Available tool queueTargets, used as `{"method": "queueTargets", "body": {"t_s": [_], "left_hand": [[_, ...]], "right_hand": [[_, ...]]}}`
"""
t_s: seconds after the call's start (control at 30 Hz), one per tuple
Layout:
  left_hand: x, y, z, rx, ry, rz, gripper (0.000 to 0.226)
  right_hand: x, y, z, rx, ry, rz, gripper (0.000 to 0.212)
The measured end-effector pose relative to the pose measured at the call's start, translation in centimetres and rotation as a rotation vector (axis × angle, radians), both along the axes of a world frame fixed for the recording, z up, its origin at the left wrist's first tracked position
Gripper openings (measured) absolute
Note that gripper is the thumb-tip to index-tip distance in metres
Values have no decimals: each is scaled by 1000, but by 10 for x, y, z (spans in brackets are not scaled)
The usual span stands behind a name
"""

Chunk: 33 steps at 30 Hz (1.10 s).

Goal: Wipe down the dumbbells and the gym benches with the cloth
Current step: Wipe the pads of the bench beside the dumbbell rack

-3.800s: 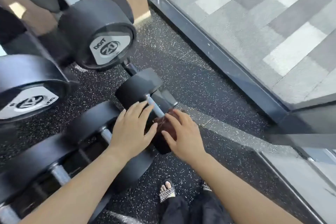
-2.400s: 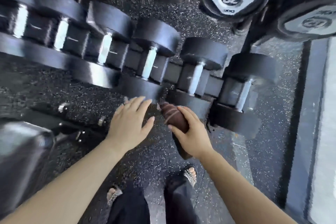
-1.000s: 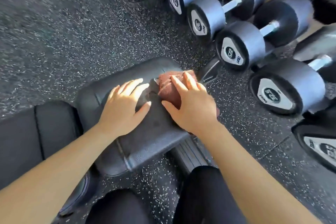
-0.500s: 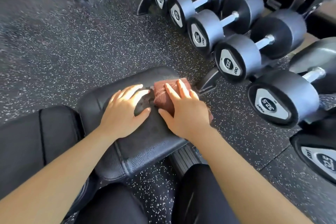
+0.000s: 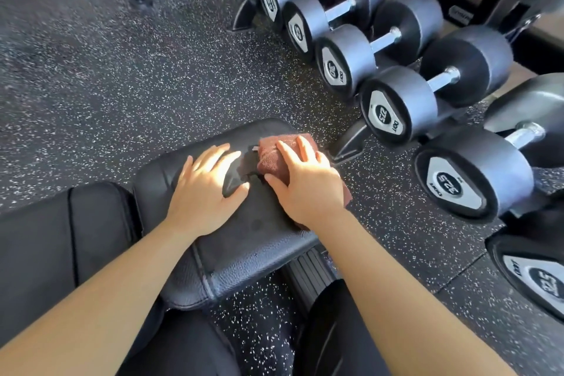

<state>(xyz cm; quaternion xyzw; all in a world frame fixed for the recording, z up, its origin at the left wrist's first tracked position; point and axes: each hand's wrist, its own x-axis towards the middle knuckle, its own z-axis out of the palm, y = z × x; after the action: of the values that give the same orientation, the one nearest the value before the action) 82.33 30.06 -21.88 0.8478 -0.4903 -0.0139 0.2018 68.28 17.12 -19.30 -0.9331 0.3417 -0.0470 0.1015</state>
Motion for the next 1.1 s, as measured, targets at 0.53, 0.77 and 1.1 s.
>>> {"method": "queueTargets", "body": {"t_s": [0.53, 0.77, 1.1], "left_hand": [[2, 0, -2, -31, -12, 1, 63], [4, 20, -4, -49, -50, 102, 50], [2, 27, -3, -17, -13, 108, 49]], "right_hand": [[64, -24, 10, 74, -11, -51, 51], [-17, 38, 1, -36, 31, 69, 58], [27, 28, 11, 23, 80, -3, 56]]}}
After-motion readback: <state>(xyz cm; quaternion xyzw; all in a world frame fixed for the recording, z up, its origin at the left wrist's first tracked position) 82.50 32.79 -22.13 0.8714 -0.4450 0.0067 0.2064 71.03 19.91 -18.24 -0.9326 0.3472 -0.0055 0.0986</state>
